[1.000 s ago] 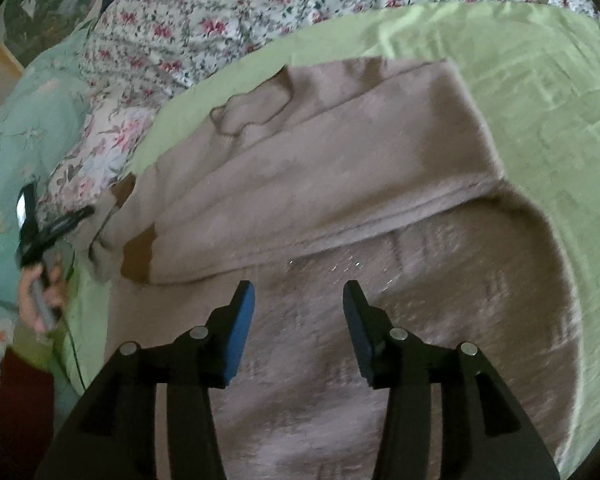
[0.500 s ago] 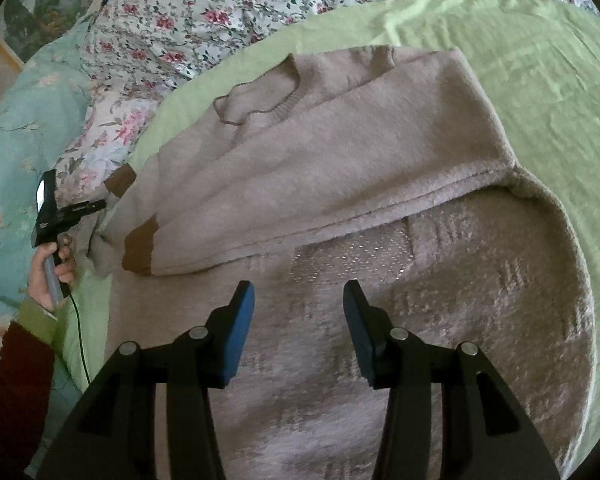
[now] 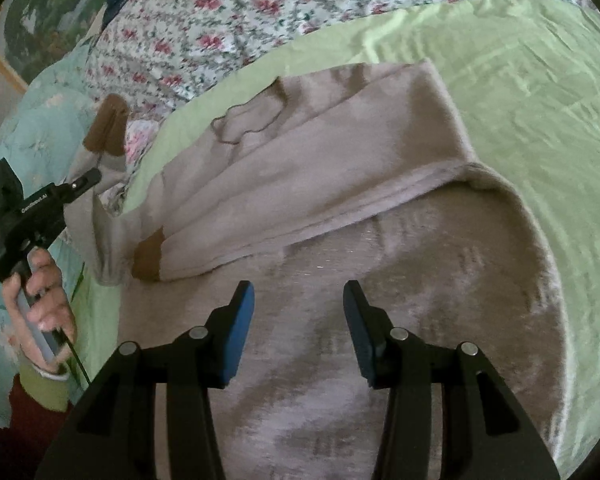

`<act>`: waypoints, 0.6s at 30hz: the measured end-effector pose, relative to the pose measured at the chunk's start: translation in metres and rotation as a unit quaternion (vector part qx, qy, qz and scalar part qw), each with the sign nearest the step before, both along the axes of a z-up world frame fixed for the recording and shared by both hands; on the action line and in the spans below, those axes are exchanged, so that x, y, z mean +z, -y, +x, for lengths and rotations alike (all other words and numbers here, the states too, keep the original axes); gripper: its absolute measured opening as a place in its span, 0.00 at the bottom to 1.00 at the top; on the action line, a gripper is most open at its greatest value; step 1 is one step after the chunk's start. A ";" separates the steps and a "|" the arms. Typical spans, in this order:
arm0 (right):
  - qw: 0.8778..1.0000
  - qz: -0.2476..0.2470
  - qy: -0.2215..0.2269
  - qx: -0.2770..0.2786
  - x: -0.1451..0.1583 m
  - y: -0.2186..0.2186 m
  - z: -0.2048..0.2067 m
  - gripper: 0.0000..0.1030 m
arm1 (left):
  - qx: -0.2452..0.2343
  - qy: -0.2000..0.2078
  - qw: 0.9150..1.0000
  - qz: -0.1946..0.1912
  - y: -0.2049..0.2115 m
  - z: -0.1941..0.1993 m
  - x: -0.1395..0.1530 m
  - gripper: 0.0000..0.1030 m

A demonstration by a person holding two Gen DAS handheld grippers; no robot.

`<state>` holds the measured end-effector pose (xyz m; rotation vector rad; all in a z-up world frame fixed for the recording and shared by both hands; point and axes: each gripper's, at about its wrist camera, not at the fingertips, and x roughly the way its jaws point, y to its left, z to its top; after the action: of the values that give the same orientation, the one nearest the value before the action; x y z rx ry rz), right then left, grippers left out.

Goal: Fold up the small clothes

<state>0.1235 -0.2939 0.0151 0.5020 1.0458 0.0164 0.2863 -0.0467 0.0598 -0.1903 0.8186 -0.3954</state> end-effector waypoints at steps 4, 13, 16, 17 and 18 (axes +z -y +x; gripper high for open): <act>1.000 0.002 -0.001 -0.013 -0.003 0.013 -0.006 0.46 | -0.041 -0.003 0.999 0.013 0.053 -0.002 -0.018 0.08; 0.999 0.017 0.005 -0.034 -0.005 0.030 -0.006 0.46 | -0.071 -0.056 0.995 0.045 0.104 0.013 -0.084 0.12; 0.999 0.023 0.009 -0.036 -0.004 0.029 -0.002 0.46 | -0.082 -0.066 0.993 0.047 0.104 0.005 -0.090 0.25; 0.999 0.026 0.010 -0.036 -0.005 0.028 0.000 0.46 | -0.085 -0.069 0.993 0.049 0.102 0.003 -0.090 0.31; 0.999 0.029 0.011 -0.036 -0.005 0.027 0.003 0.46 | -0.086 -0.068 0.993 0.050 0.100 0.000 -0.088 0.47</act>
<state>0.1263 -0.3213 0.0101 0.5900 1.0069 -0.0120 0.2867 -0.1468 -0.0283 -0.0542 0.9913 -0.5053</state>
